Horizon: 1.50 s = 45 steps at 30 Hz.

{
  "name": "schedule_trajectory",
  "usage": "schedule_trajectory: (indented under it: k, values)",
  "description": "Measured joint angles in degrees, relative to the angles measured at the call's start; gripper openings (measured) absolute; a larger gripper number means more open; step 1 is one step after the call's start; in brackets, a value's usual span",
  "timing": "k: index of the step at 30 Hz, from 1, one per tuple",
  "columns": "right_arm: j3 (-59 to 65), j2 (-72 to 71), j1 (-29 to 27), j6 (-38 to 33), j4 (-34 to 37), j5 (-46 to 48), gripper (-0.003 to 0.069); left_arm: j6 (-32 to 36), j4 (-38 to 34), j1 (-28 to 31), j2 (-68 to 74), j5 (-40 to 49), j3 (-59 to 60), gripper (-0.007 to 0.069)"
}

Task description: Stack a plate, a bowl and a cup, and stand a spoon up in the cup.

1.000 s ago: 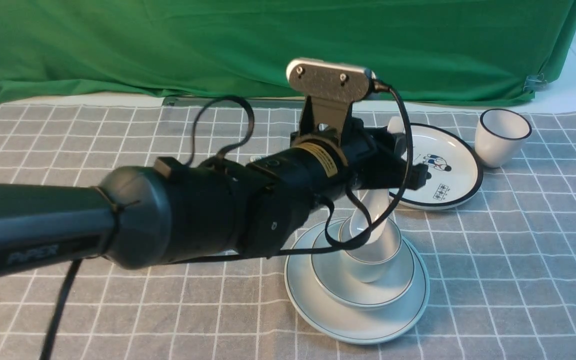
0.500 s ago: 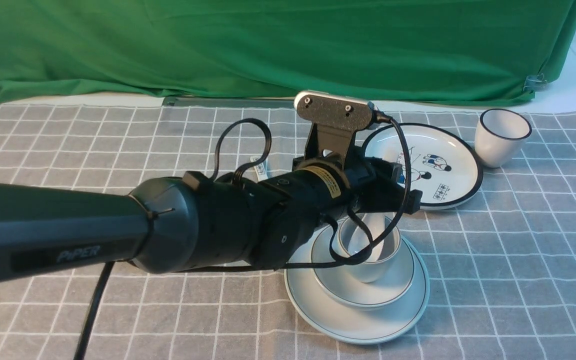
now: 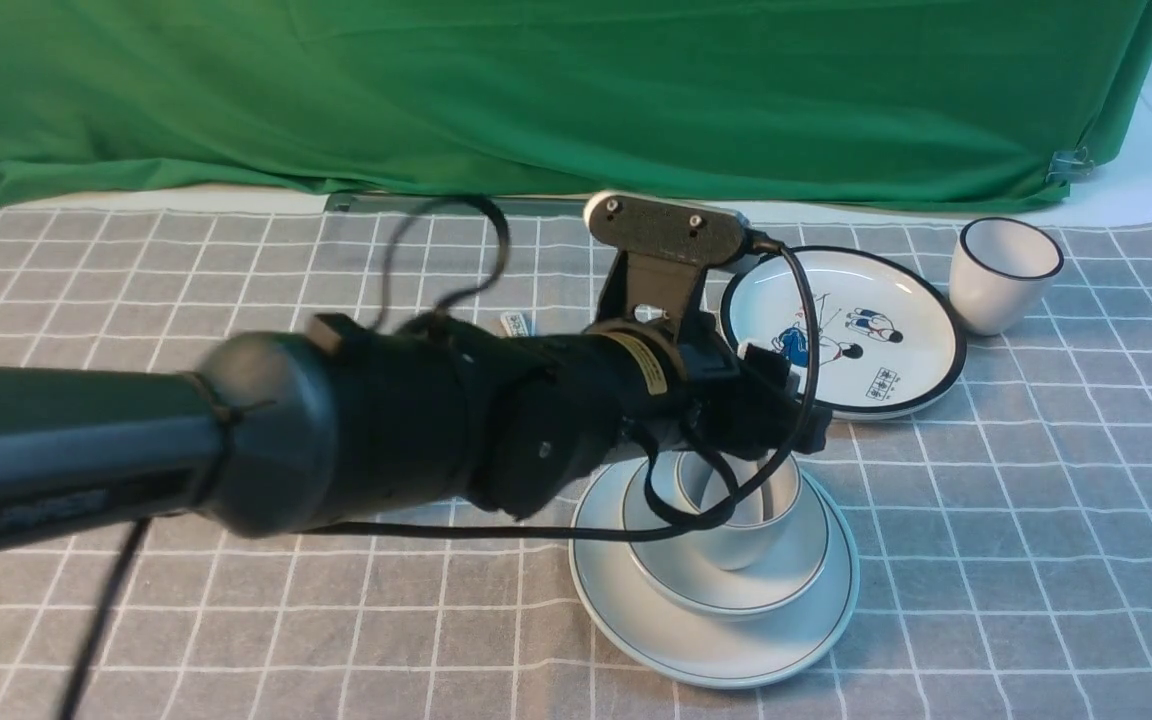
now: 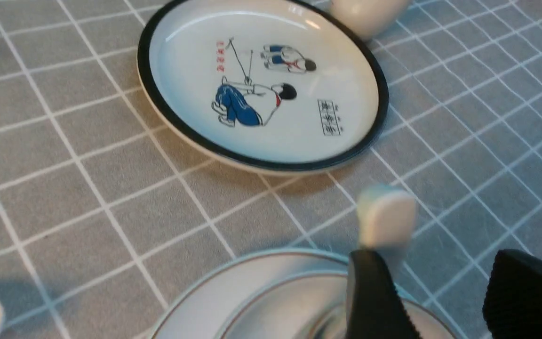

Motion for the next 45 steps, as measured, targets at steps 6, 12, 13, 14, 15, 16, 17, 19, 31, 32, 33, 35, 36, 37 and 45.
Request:
schedule_trajectory:
  k: [6,12,13,14,15,16,17,19,31,32,33,35,36,37,45]
  values:
    - [1.55,-8.42,0.0,-0.62,0.54,-8.53,0.0079,0.0,5.74,0.0,-11.58,11.88,0.04,0.0154]
    - [16.15,-29.5,0.0,1.63,-3.22,-25.74,0.0026,-1.51,9.49,0.26,-25.66,14.54,6.04,0.0012]
    - [19.13,-33.04,0.0,1.73,-3.64,-28.67,0.0024,-1.84,9.62,0.71,-28.17,13.5,8.91,0.0007]
    - [22.99,-37.33,0.0,1.93,-4.06,-32.15,0.0023,-2.13,9.78,1.27,-30.63,12.39,11.62,0.0005]
    - [28.47,-42.95,0.0,1.98,-4.42,-36.79,0.0023,-2.84,9.85,2.24,-33.89,10.49,15.17,0.0003]
    - [29.27,-43.72,0.0,1.98,-4.44,-37.42,0.0023,-2.99,9.85,2.52,-34.81,9.81,16.4,0.0003]
    - [33.95,-47.94,0.0,2.05,-4.62,-41.21,0.0023,-3.95,9.85,3.34,-37.57,7.46,20.15,0.0001]
    - [40.74,-53.14,0.0,2.35,-4.69,-47.0,0.0023,-5.4,9.85,4.74,-41.15,3.99,25.01,0.0001]
    - [56.41,-60.89,0.0,7.32,-4.73,-59.51,0.0023,-8.85,9.96,10.36,-57.04,-4.11,41.55,0.0007]
    - [56.41,-60.89,0.0,7.4,-4.73,-59.51,0.0023,-8.9,10.21,10.36,-57.5,-4.21,41.62,0.0008]
    - [56.41,-60.89,0.0,7.45,-4.73,-59.51,0.0023,-8.95,10.45,10.36,-57.73,-4.47,41.62,0.0009]
    - [56.41,-60.89,0.0,7.45,-4.73,-59.58,0.0025,-9.01,11.12,10.36,-57.82,-4.82,41.62,0.001]
    - [56.41,-60.89,0.0,7.45,-4.73,-59.58,0.0027,-9.01,11.16,10.36,-57.82,-4.77,41.62,0.001]
    - [56.41,-60.89,0.0,7.45,-4.73,-59.58,0.0028,-9.01,11.23,10.36,-57.82,-4.77,41.62,0.001]
    - [56.41,-60.89,0.0,7.45,-4.73,-59.75,0.0044,-9.01,11.43,10.36,-57.82,-4.77,41.62,0.001]
